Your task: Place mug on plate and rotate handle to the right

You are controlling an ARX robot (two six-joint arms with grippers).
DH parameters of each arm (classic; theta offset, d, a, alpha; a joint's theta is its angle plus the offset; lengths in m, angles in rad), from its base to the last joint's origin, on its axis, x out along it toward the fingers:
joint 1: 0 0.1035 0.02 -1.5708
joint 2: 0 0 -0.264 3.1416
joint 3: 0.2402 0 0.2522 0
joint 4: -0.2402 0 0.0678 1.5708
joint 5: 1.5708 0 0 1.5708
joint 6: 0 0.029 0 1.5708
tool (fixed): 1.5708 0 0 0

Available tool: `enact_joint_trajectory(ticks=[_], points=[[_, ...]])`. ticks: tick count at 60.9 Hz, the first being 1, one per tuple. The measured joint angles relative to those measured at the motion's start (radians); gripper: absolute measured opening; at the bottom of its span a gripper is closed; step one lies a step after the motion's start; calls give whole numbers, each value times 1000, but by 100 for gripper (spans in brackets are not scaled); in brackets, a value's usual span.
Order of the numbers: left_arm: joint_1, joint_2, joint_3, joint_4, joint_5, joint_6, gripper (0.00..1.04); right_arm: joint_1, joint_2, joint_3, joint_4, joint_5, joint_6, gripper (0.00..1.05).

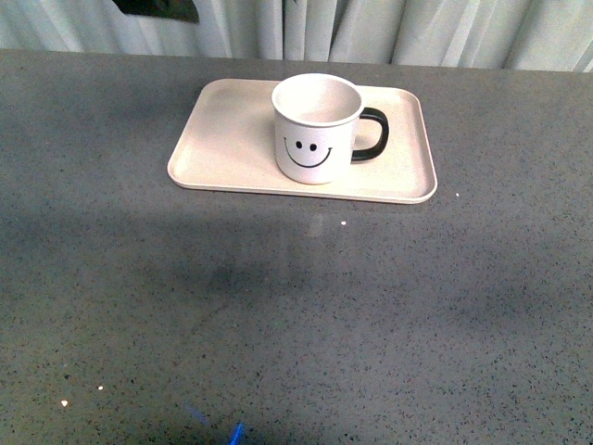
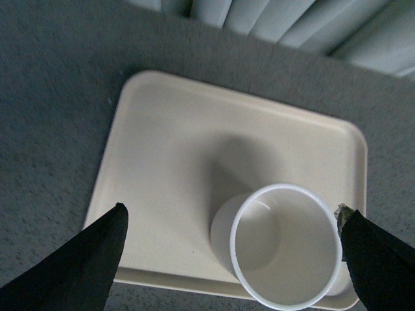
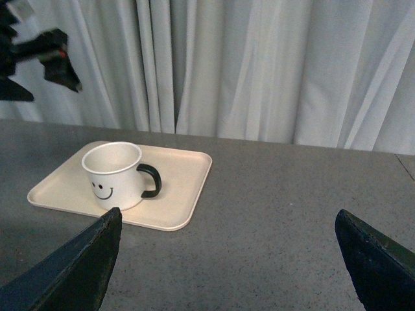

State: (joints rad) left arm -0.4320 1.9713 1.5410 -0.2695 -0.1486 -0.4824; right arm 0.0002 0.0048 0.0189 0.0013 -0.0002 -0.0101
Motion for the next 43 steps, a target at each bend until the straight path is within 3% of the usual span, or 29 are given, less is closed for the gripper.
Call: enact_joint_trajectory(ticks=[5, 11, 18, 23, 34, 43], points=[[26, -132, -128, 120, 30, 45, 95, 0, 0, 0, 0, 0, 0, 96], [55, -311, -417, 595, -154, 247, 78, 0, 0, 0, 0, 0, 0, 95], [162, -583, -787, 937, -94, 400, 57, 0, 0, 0, 0, 1, 0, 95], [233, -754, -999, 997, -60, 438, 40, 0, 0, 0, 0, 1, 0, 96], [288, -882, -1227, 1020, 10, 464, 3, 0, 0, 0, 0, 0, 0, 96], [318, -983, -1308, 1023, 45, 471, 1, 0, 0, 0, 0, 0, 0, 96]])
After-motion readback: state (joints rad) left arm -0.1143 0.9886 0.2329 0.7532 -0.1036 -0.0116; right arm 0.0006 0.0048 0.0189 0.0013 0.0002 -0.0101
